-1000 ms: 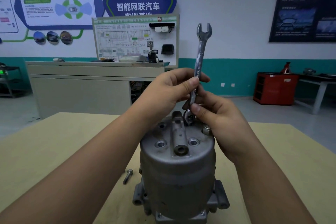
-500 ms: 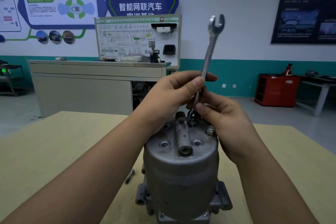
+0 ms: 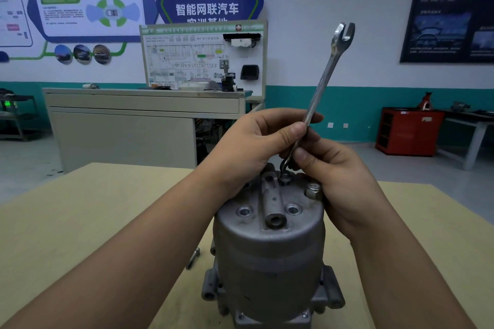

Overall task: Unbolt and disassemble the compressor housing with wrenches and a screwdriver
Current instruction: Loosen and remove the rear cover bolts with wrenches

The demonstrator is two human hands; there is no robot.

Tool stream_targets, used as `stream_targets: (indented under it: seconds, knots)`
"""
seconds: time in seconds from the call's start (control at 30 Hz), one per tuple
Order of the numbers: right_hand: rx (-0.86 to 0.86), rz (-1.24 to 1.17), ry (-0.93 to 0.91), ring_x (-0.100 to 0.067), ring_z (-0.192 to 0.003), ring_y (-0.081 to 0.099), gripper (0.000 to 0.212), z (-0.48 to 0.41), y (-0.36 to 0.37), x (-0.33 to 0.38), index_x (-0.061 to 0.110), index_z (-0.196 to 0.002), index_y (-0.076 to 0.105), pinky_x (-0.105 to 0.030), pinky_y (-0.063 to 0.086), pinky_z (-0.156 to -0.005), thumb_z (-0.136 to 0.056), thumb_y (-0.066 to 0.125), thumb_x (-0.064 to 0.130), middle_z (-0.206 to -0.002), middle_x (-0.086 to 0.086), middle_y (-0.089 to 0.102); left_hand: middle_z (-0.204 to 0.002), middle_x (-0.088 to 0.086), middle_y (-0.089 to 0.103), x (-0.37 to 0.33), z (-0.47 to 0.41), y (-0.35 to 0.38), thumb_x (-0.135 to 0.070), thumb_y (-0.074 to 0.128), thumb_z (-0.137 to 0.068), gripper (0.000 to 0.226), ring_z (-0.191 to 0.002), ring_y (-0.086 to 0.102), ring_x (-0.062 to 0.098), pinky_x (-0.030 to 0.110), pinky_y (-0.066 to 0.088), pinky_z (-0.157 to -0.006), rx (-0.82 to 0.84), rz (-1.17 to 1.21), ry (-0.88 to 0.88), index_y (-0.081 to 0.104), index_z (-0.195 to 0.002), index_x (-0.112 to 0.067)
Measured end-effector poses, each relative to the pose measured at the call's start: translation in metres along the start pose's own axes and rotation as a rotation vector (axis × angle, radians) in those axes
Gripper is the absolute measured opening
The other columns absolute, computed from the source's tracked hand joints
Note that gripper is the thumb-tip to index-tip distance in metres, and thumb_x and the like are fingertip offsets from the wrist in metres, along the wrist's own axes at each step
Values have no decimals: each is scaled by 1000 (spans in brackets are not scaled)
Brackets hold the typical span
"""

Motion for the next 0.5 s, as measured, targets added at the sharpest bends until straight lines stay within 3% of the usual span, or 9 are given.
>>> stream_targets:
  seconds: [0.23, 0.33, 0.5]
  knots:
    - [-21, -28, 32, -2, -75, 68, 26, 1, 0, -4, 17, -91, 69, -16, 53, -63, -69, 57, 15, -77, 5, 73, -83, -5, 73, 1, 1, -1, -17, 57, -84, 22, -86, 65, 8, 31, 49, -86, 2, -4, -8, 74, -92, -27]
    - [-20, -17, 47, -2, -73, 67, 22, 0, 0, -7, 21, -80, 76, -22, 53, -62, -69, 57, 17, -76, 5, 73, -82, -5, 72, 1, 1, -1, -17, 62, -82, 17, -85, 64, 10, 37, 46, -88, -1, -15, -6, 73, -91, -25]
    - [12, -85, 43, -2, -70, 67, 26, 0, 3, -5, 25, -74, 78, -15, 52, -60, -70, 56, 13, -73, 4, 73, -81, -8, 72, -1, 2, 0, -15, 59, -82, 17, -84, 62, 9, 36, 44, -86, -10, -30, -6, 70, -93, -22]
Point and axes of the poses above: each hand's wrist, its own z-axis away from the middle knuckle, its own y-axis out of the palm, x = y × z, the point moved 10 cm from there along -z, towards the middle knuckle
